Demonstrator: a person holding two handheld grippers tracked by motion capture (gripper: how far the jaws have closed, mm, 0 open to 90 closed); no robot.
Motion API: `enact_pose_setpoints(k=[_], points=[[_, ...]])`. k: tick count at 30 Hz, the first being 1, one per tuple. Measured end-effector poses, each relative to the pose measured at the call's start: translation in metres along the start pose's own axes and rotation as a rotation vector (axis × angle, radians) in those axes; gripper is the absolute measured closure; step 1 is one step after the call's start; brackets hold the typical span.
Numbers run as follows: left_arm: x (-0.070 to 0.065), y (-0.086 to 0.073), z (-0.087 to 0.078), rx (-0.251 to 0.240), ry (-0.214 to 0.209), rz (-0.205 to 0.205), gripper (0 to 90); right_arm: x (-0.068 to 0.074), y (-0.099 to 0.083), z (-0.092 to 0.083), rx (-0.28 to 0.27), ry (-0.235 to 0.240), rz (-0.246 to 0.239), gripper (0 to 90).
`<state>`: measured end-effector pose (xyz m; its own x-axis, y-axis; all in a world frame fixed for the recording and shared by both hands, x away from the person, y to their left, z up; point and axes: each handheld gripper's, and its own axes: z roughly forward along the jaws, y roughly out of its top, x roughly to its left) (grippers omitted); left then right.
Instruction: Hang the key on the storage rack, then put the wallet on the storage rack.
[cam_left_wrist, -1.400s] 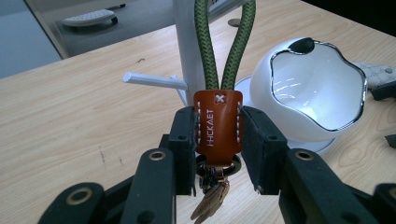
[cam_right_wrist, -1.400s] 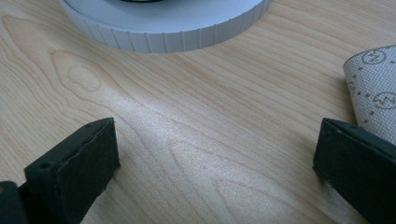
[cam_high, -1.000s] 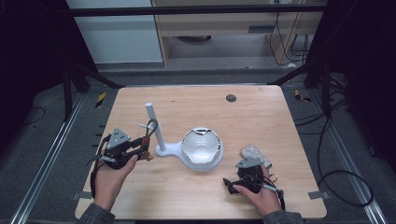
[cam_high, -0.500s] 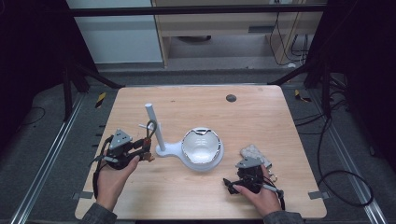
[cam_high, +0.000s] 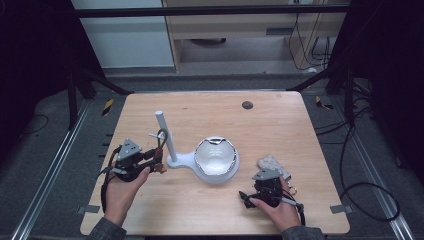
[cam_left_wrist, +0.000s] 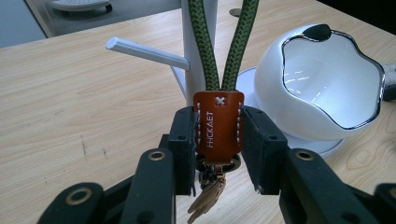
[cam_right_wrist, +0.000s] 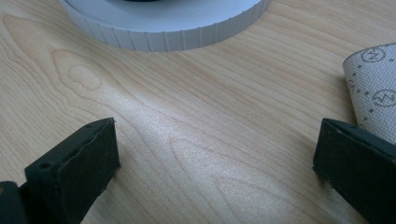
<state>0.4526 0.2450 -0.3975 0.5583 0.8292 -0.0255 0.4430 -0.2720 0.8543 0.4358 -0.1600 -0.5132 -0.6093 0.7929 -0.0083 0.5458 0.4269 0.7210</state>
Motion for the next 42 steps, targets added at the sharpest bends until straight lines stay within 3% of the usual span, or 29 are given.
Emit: enact_pose_setpoints(k=[3, 8, 11, 12, 16, 17, 18, 19, 21, 26, 30, 35, 42], points=[[0.0, -0.002, 0.002, -0.016, -0.004, -0.007, 64.5, 0.001, 0.002, -0.003, -0.008, 0.003, -0.001, 6.2], [-0.005, -0.011, -0.001, -0.054, -0.008, -0.005, 54.6, 0.002, 0.01, -0.022, -0.078, 0.034, -0.035, 6.3], [-0.006, -0.018, -0.004, -0.075, -0.001, -0.012, 48.2, -0.001, 0.015, -0.031, -0.073, 0.024, -0.043, 6.8], [-0.005, -0.024, -0.005, -0.088, 0.012, -0.008, 42.0, -0.006, 0.02, -0.041, -0.053, -0.009, -0.049, 8.1], [0.0, -0.039, 0.001, -0.042, 0.036, 0.012, 26.3, -0.018, 0.029, -0.059, -0.019, -0.049, -0.023, 13.6], [0.006, -0.049, 0.01, 0.01, 0.058, 0.023, 21.3, -0.023, 0.031, -0.063, -0.002, -0.058, -0.016, 14.1], [0.006, -0.049, 0.01, 0.01, 0.058, 0.023, 16.8, -0.023, 0.031, -0.063, -0.002, -0.058, -0.016, 14.1], [0.012, -0.057, 0.017, 0.07, 0.049, 0.013, 13.7, -0.029, 0.035, -0.07, 0.003, -0.059, -0.001, 15.6], [0.014, -0.061, 0.02, 0.09, 0.053, 0.009, 10.4, -0.034, 0.037, -0.075, 0.009, -0.058, 0.016, 16.0], [0.025, -0.076, 0.029, 0.141, 0.095, -0.01, 6.5, -0.045, 0.038, -0.082, 0.022, -0.074, 0.031, 17.1], [0.031, -0.084, 0.034, 0.158, 0.122, -0.045, 6.3, -0.057, 0.034, -0.083, 0.085, -0.066, 0.084, 12.9], [0.036, -0.088, 0.038, 0.171, 0.16, -0.07, 5.3, -0.067, 0.028, -0.08, 0.152, -0.058, 0.112, 7.3], [0.041, -0.092, 0.043, 0.193, 0.15, -0.056, 4.9, -0.074, 0.029, -0.075, 0.17, -0.045, 0.134, 7.3]])
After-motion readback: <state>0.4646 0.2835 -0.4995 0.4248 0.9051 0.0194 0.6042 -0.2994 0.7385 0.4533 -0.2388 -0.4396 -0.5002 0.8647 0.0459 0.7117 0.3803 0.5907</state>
